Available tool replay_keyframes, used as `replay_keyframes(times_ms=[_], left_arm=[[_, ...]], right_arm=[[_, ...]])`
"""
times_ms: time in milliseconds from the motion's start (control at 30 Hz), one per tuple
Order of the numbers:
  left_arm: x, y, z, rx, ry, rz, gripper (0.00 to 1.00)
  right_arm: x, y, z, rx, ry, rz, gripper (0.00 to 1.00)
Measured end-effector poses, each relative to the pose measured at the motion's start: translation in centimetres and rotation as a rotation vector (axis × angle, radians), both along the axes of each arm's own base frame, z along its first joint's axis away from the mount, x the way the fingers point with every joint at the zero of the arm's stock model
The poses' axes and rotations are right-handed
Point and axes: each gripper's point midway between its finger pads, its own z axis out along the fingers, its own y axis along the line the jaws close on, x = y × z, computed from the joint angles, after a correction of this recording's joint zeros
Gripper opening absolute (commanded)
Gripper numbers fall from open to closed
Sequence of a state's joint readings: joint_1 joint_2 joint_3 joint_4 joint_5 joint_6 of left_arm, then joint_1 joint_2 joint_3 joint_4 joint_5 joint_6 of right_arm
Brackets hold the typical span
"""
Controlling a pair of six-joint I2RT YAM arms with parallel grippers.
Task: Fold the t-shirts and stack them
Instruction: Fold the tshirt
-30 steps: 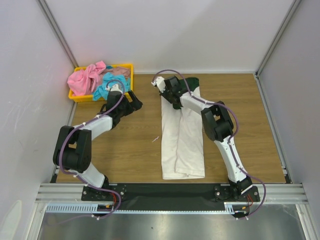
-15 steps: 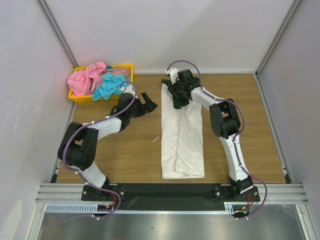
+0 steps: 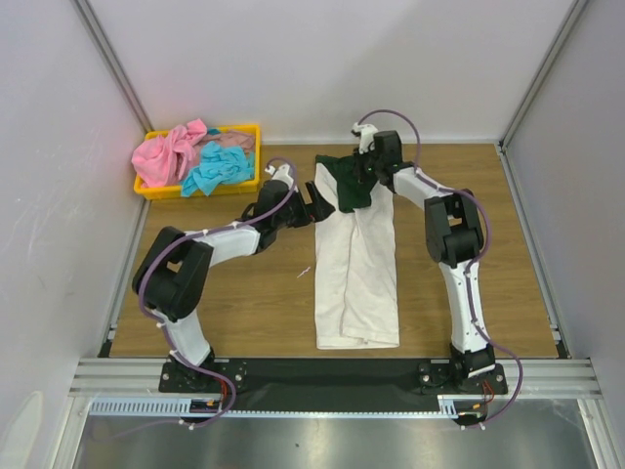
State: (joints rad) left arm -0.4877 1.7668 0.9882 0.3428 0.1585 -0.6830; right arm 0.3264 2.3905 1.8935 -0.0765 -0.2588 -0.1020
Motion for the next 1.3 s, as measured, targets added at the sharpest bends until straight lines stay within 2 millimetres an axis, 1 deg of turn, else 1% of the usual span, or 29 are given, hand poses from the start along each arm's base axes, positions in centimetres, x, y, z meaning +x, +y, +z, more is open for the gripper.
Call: replay_keyframes(times_ms=[200, 267, 367, 467, 500, 567, 667, 767, 900, 967, 1000, 1100, 1200, 1300], left_arm=[[-0.3, -1.4, -1.5, 0.017, 0.024, -0.021, 0.96], [-0.2, -1.5, -1.7, 0.021, 0.026, -0.021, 0.96], [0.1, -1.7, -1.7, 0.024, 0.024, -0.015, 0.96], [0.4, -1.8, -1.7, 0.025, 0.023, -0.013, 0.96], [0.5, -1.8, -1.7, 0.025, 0.024, -0.013, 0.96], [0.6, -1.9, -1.7, 0.025, 0.024, -0.013, 0.96], [0.9, -2.1, -1.5, 0.024, 0.02, -0.013, 0.96], [1.1, -2.1, -1.3, 0.024, 0.015, -0.011, 0.96], [1.6, -2.3, -0.6, 0.025, 0.006, -0.007, 0.96], [1.9, -2.4, -0.1, 0.024, -0.008, -0.008, 0.96], [2.0, -2.5, 0.2, 0.022, -0.014, -0.007, 0.96], [2.4, -2.5, 0.7, 0.026, -0.031, -0.005, 0.97], [2.4, -2.5, 0.7, 0.034, -0.035, -0.009, 0.97], [2.3, -2.5, 0.6, 0.04, -0.032, -0.015, 0.97]], right_arm=[[1.8, -3.8, 0.6, 0.082, -0.004, -0.092, 0.09], [2.1, -4.5, 0.6, 0.101, 0.001, -0.113, 0.09], [2.1, -4.5, 0.4, 0.126, 0.007, -0.129, 0.1], [1.9, -4.6, -0.1, 0.142, 0.024, -0.138, 0.18], [1.8, -4.6, -0.2, 0.146, 0.03, -0.142, 0.24], [1.7, -4.6, -0.3, 0.154, 0.038, -0.149, 0.32], [1.8, -4.8, -0.3, 0.162, 0.044, -0.166, 0.41], [2.1, -5.6, -0.5, 0.151, 0.047, -0.214, 0.48], [2.5, -7.6, -0.5, 0.105, 0.052, -0.337, 0.53], [2.9, -8.8, -0.1, 0.078, 0.051, -0.411, 0.56], [3.3, -9.4, 0.5, 0.067, 0.041, -0.45, 0.56], [3.5, -10.3, 2.2, 0.056, 0.016, -0.499, 0.56], [3.3, -10.4, 4.1, 0.07, 0.003, -0.51, 0.55], [3.1, -9.5, 5.8, 0.122, -0.002, -0.489, 0.53]])
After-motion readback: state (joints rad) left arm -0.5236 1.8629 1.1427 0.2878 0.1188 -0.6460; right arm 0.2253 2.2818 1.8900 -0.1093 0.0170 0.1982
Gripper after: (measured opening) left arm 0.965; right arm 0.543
